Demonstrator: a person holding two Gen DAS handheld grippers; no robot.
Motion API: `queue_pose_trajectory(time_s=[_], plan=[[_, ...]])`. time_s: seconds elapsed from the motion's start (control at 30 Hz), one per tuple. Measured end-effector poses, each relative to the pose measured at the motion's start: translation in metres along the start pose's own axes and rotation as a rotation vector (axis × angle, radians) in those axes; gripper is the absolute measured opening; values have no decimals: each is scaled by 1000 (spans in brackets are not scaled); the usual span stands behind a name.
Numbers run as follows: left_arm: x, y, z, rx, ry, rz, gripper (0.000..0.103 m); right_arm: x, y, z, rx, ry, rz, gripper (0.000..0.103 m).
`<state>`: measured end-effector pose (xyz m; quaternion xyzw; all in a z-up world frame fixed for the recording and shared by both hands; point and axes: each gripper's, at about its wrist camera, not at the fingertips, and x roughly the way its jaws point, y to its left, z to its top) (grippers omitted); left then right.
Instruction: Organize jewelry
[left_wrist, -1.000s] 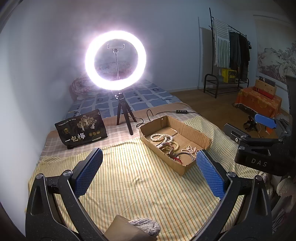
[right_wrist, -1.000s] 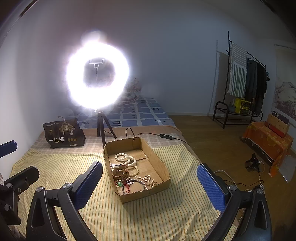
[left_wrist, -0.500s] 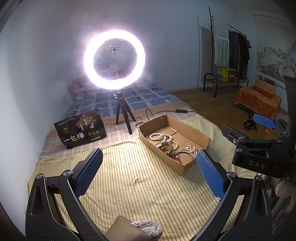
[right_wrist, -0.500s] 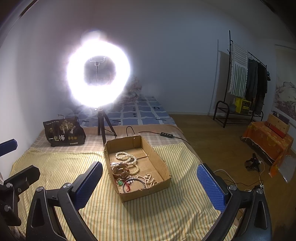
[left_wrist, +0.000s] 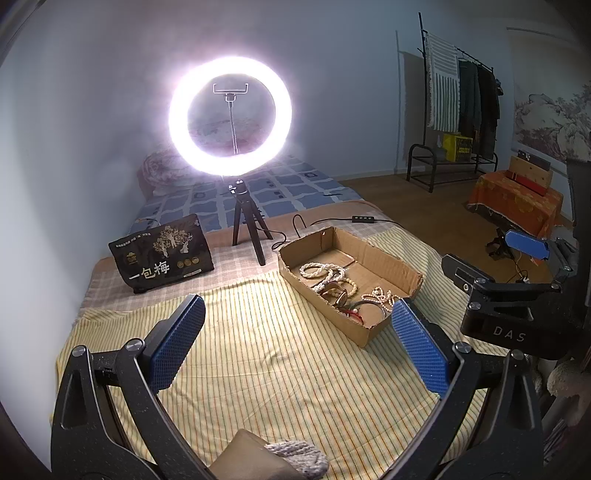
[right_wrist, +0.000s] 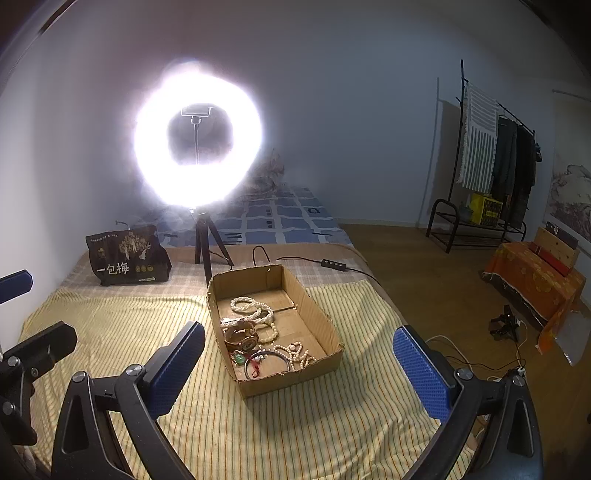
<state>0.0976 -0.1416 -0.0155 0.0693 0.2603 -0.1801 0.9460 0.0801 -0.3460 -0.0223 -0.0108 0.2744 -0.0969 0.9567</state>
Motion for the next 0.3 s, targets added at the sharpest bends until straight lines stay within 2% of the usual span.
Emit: queue_pose_trajectory(time_s=[0.3], plan=[[-2, 2, -2, 1, -24, 27, 103, 2, 3, -2, -4, 7, -2, 103]])
